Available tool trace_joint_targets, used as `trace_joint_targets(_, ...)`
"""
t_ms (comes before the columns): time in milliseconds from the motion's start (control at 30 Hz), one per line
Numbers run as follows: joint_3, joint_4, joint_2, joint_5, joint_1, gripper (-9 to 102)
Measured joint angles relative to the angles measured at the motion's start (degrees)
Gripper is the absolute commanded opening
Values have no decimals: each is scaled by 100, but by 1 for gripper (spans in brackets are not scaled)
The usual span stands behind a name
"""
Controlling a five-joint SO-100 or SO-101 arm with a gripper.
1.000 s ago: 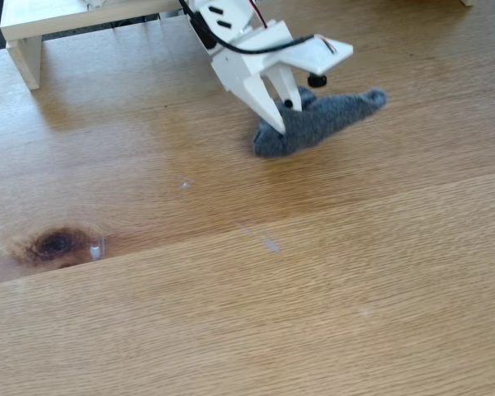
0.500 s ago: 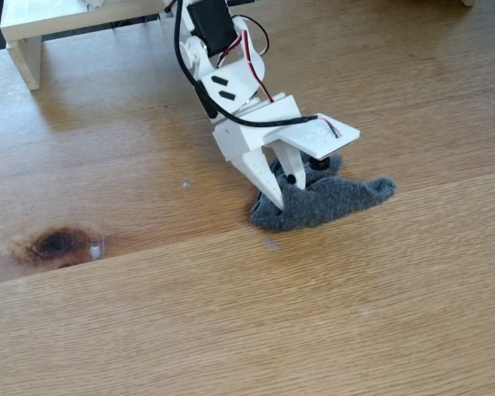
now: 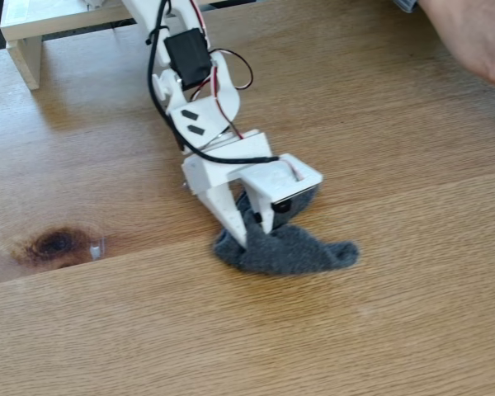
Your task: Clean the area in front of the robot
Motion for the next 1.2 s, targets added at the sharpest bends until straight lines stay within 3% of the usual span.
trace_joint_targets(167,-18,422,44,141,554,0)
trace_joint_targets(367,-97,949,237,211,580,0)
trace_joint_targets(833,-97,1257,413,167,-853,0)
trace_joint_targets(1000,-79,2180,870,773,-1204,0)
trace_joint_targets(1200,-70,4421,1688,1784,-1389,0)
